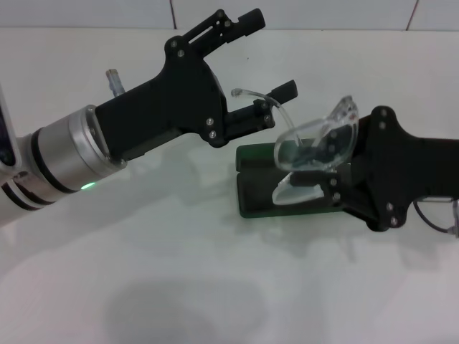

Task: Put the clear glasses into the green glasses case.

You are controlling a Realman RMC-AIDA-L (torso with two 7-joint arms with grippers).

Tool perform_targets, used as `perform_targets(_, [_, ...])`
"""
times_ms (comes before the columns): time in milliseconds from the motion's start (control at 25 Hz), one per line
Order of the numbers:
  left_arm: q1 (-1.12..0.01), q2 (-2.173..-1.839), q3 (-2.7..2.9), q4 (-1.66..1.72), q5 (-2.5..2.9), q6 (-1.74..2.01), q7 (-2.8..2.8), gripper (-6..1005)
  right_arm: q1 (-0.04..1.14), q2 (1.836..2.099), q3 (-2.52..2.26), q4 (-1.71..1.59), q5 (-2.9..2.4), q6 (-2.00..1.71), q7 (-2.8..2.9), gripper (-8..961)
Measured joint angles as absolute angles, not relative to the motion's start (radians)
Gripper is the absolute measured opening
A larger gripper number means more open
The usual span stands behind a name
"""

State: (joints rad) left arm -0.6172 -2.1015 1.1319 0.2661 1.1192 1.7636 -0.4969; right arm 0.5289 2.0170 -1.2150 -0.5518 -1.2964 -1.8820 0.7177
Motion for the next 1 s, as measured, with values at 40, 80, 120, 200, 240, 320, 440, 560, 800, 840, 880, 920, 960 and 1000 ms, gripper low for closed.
perform_targets(40, [-0.617, -2.101, 1.131, 0.266, 1.119, 1.763, -0.497, 797, 0.529, 2.017, -1.217, -0.553, -1.302, -1.883, 0.715, 135])
perform_targets(80, [-0.617, -2.102, 1.130, 0.266, 1.119, 1.762, -0.497, 797, 0.529, 2.017, -1.218, -0.553, -1.306, -1.884, 0.713, 135])
perform_targets(120, [-0.618, -2.102, 1.130, 0.266, 1.119, 1.761, -0.497, 797, 0.528, 2.017, -1.219, -0.554, -1.313, -1.885, 0.707, 135])
perform_targets(200, [-0.618, -2.102, 1.130, 0.265, 1.119, 1.761, -0.497, 797, 0.529, 2.017, -1.221, -0.554, -1.324, -1.885, 0.697, 136])
perform_targets(240, [-0.618, -2.102, 1.131, 0.265, 1.117, 1.761, -0.497, 797, 0.529, 2.017, -1.223, -0.555, -1.331, -1.885, 0.694, 136])
perform_targets(320, [-0.618, -2.101, 1.132, 0.265, 1.112, 1.761, -0.497, 797, 0.530, 2.018, -1.229, -0.560, -1.337, -1.886, 0.689, 137])
perform_targets(440, [-0.618, -2.101, 1.134, 0.267, 1.110, 1.760, -0.497, 797, 0.530, 2.019, -1.244, -0.567, -1.342, -1.886, 0.671, 138])
perform_targets(560, [-0.619, -2.100, 1.133, 0.269, 1.109, 1.755, -0.497, 797, 0.529, 2.019, -1.264, -0.569, -1.343, -1.890, 0.629, 139])
perform_targets(800, [-0.623, -2.098, 1.129, 0.274, 1.109, 1.720, -0.496, 797, 0.524, 2.019, -1.271, -0.571, -1.344, -1.929, 0.587, 141])
perform_targets(840, [-0.623, -2.098, 1.129, 0.274, 1.109, 1.720, -0.496, 797, 0.526, 2.020, -1.271, -0.571, -1.344, -1.934, 0.586, 141])
perform_targets(880, [-0.625, -2.097, 1.129, 0.274, 1.109, 1.719, -0.496, 797, 0.528, 2.021, -1.271, -0.569, -1.344, -1.935, 0.586, 141])
perform_targets(920, [-0.628, -2.097, 1.130, 0.275, 1.109, 1.718, -0.496, 797, 0.531, 2.022, -1.271, -0.567, -1.344, -1.936, 0.586, 142])
perform_targets(960, [-0.629, -2.097, 1.131, 0.275, 1.109, 1.718, -0.496, 797, 0.533, 2.024, -1.272, -0.565, -1.344, -1.934, 0.586, 142])
perform_targets(1000, [-0.631, -2.097, 1.133, 0.276, 1.109, 1.718, -0.496, 797, 0.535, 2.024, -1.275, -0.562, -1.344, -1.929, 0.586, 142])
